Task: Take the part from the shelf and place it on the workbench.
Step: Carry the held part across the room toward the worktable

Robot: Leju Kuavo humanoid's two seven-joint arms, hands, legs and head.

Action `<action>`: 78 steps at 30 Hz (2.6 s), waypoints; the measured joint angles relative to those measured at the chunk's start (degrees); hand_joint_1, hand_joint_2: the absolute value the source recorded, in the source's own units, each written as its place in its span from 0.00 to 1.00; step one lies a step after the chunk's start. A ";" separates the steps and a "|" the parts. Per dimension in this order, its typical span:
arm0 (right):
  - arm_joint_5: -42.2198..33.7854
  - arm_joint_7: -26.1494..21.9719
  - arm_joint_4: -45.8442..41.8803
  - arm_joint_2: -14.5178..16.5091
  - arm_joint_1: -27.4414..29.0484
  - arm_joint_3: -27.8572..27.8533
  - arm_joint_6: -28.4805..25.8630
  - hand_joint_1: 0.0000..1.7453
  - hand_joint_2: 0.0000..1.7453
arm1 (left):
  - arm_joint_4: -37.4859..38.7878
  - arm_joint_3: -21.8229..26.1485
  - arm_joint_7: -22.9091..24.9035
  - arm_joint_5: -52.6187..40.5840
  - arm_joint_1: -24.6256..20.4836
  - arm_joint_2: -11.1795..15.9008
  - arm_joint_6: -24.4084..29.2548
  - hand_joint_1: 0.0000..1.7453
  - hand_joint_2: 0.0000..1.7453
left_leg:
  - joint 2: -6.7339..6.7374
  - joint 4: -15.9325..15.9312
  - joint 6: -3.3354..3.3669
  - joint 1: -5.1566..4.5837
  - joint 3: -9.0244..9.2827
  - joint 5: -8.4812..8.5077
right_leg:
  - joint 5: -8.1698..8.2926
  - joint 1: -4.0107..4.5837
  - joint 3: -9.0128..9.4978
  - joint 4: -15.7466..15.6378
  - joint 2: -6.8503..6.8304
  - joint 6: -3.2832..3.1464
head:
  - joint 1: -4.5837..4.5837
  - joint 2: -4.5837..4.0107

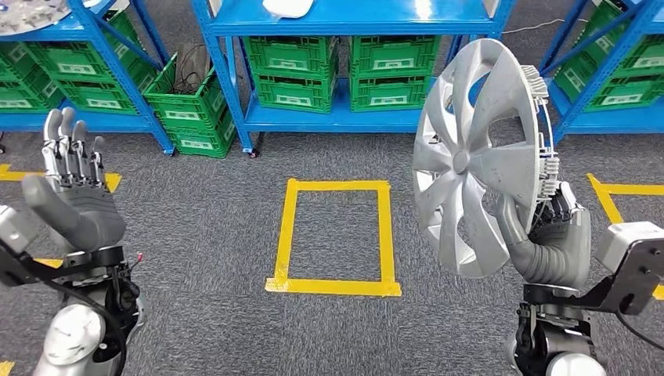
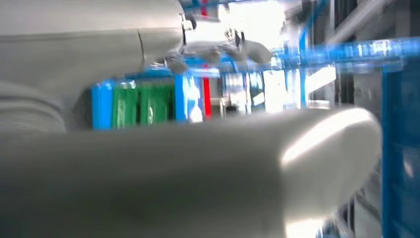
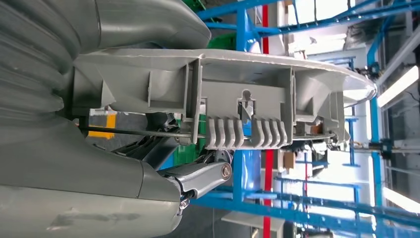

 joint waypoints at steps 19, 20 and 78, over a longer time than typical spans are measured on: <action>-0.11 -0.07 0.31 0.09 -0.19 0.13 0.12 1.00 1.00 | -0.16 0.41 0.02 -0.08 0.06 -0.03 0.00 0.00 0.00 | 0.11 -2.05 3.57 -1.49 1.02 1.69 | -6.51 1.43 -6.35 13.36 -0.68 1.38 | -1.41 0.00; -0.14 -0.06 0.38 0.09 -0.11 0.14 0.12 1.00 1.00 | -0.16 0.40 0.02 -0.08 0.08 -0.04 0.00 0.00 0.00 | -0.19 -2.00 3.61 -1.57 1.00 1.68 | -6.57 1.45 -7.25 15.05 -0.63 1.36 | -1.20 0.00; -1.06 -0.42 1.33 0.22 -0.98 0.25 0.96 1.00 1.00 | -0.49 0.70 -0.14 -0.23 0.03 0.07 0.17 0.00 0.00 | 0.35 -1.89 2.63 -0.61 0.73 1.68 | -3.80 0.98 -1.77 4.87 -1.87 1.59 | -0.86 0.00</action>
